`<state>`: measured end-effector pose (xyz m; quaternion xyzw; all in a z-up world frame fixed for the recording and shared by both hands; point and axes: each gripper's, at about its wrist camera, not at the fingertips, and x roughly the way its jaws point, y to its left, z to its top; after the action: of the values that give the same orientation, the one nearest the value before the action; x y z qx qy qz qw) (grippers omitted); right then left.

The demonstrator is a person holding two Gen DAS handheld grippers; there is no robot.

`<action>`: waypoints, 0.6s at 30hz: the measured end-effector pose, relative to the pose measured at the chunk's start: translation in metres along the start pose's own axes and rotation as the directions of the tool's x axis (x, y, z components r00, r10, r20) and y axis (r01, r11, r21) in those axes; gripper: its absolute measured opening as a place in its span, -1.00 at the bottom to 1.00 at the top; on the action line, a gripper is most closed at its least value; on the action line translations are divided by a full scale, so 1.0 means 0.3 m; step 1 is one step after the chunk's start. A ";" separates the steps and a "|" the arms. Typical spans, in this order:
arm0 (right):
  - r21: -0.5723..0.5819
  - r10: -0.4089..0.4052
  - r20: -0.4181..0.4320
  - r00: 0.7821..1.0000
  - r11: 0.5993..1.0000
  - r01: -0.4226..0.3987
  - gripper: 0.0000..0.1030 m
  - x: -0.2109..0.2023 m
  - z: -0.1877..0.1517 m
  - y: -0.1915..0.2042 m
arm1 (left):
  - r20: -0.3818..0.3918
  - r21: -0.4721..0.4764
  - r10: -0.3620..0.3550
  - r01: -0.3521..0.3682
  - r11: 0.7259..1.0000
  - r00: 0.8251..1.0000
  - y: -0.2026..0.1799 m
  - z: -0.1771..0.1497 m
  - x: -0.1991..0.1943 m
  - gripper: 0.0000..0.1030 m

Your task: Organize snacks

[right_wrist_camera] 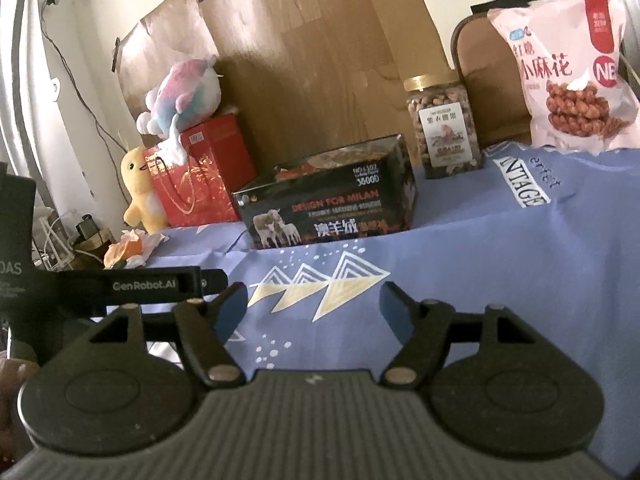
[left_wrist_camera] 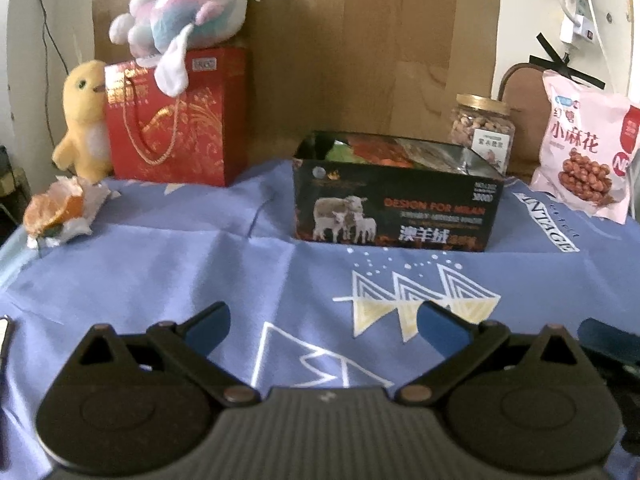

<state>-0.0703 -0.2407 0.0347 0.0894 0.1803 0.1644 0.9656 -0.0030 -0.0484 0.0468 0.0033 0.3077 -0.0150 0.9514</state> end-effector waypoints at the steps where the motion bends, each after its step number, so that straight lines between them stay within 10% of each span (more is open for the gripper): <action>1: 0.002 -0.002 -0.001 1.000 1.000 0.002 0.47 0.001 -0.001 0.000 | 0.002 0.008 0.003 -0.003 1.000 1.000 0.000 0.002 0.001 1.00; 18: -0.017 -0.028 0.051 0.998 0.999 0.029 0.51 -0.020 -0.003 0.017 | 0.052 0.070 0.081 -0.085 0.994 0.995 -0.013 0.013 -0.017 1.00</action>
<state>-0.0773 -0.2380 0.0368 0.0824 0.1553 0.1497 0.9730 -0.0049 -0.0523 0.0530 0.0499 0.2830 0.0134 0.9577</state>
